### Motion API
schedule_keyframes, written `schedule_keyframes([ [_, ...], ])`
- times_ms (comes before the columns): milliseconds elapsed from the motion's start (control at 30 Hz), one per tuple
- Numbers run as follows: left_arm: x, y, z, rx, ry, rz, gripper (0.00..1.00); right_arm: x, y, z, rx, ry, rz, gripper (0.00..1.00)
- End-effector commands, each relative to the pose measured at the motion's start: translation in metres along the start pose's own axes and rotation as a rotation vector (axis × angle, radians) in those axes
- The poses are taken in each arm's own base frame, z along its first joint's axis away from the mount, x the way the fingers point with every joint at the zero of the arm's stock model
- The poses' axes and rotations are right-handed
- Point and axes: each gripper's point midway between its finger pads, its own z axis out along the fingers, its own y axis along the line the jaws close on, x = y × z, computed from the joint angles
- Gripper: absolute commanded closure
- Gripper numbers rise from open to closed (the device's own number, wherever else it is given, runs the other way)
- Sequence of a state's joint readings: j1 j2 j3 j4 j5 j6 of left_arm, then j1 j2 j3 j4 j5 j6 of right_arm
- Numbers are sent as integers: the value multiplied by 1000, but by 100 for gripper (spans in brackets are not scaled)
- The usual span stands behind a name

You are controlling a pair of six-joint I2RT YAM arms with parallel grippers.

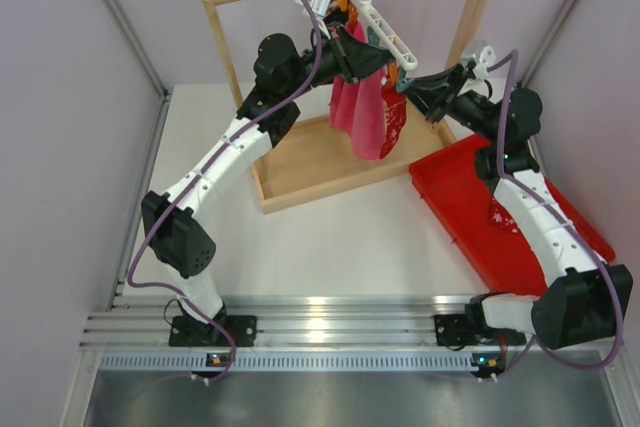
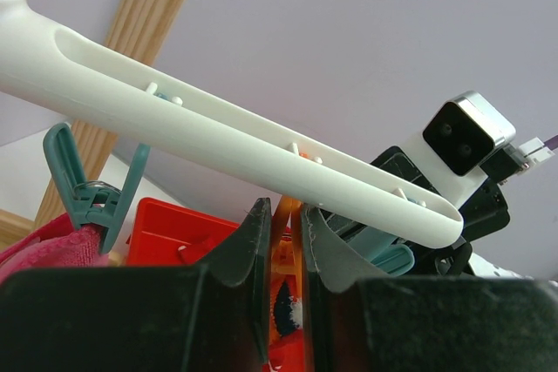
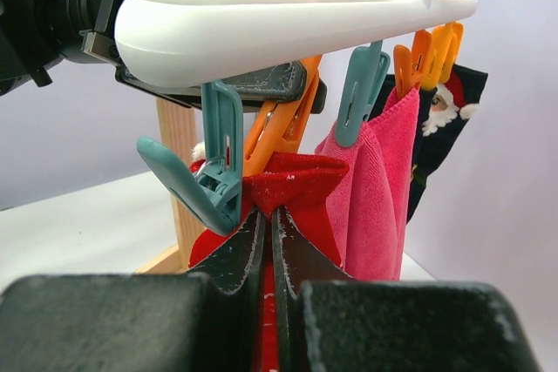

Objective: Clip the socks to the hanger
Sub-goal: Clamp the sock onto the hanger.

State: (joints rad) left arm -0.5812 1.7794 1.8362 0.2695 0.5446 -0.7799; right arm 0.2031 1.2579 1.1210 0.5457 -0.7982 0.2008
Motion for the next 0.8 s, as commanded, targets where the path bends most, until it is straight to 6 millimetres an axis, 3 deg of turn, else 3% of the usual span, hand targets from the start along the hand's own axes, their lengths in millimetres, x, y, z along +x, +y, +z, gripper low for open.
schedule_keyframes([
  [0,7,23,0,-69,5,-30,100,-45,18,1,-38,-91,-104,100],
  [200,6,23,0,-66,4,-30,100,-48,17,1,-31,-95,-106,100],
  [333,4,21,-1,-67,1,-25,88,-48,15,1,-26,-93,-104,100],
  [467,-1,15,-2,-61,-12,-18,69,-43,13,2,-22,-78,-101,100],
  [767,-10,7,-7,-72,-28,4,48,-36,7,4,-8,-60,-94,100],
])
